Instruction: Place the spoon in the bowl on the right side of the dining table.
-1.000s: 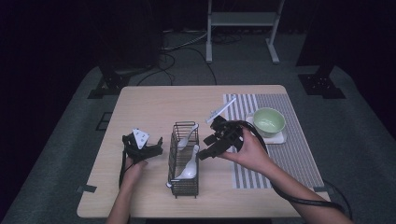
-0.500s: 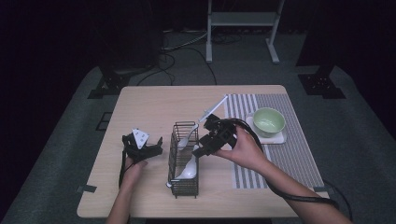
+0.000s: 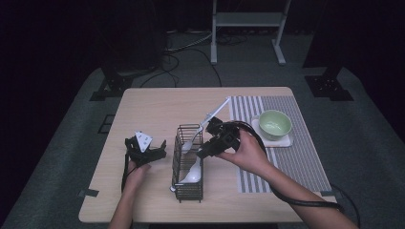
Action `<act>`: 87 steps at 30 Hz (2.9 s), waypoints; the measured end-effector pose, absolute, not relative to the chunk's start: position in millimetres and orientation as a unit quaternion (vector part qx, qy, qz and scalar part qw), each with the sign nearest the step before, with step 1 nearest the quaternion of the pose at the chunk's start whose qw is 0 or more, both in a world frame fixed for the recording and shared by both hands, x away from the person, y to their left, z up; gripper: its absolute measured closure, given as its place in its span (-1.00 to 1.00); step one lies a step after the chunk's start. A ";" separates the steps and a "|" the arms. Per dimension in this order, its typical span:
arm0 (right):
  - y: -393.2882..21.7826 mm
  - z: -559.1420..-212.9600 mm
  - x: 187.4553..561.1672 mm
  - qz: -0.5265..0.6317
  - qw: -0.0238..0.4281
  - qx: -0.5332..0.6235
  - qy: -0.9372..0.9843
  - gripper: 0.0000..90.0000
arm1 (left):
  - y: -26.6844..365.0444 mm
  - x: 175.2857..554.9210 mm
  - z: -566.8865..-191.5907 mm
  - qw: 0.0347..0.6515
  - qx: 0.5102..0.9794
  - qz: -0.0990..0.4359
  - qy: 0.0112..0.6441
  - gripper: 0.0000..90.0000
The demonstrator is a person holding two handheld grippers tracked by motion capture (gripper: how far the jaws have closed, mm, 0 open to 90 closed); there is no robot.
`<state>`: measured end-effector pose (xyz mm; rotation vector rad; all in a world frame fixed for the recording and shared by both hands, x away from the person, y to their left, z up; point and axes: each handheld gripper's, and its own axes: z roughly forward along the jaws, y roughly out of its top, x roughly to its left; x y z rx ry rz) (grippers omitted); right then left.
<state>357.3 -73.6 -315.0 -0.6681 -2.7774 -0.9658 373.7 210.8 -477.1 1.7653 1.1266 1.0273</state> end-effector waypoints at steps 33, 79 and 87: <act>-69.8 -302.7 343.3 -0.324 0.088 -0.199 -0.921 0.90 | 210.3 374.0 -477.3 0.393 0.697 0.406 0.442 -0.97; -119.1 -241.1 337.6 -0.413 0.100 -0.206 -0.881 0.90 | 210.4 374.0 -477.3 0.392 0.697 0.407 0.442 -0.97; -133.7 -243.5 339.9 -0.415 0.101 -0.220 -0.877 0.90 | 210.5 374.1 -477.3 0.393 0.696 0.407 0.442 -0.97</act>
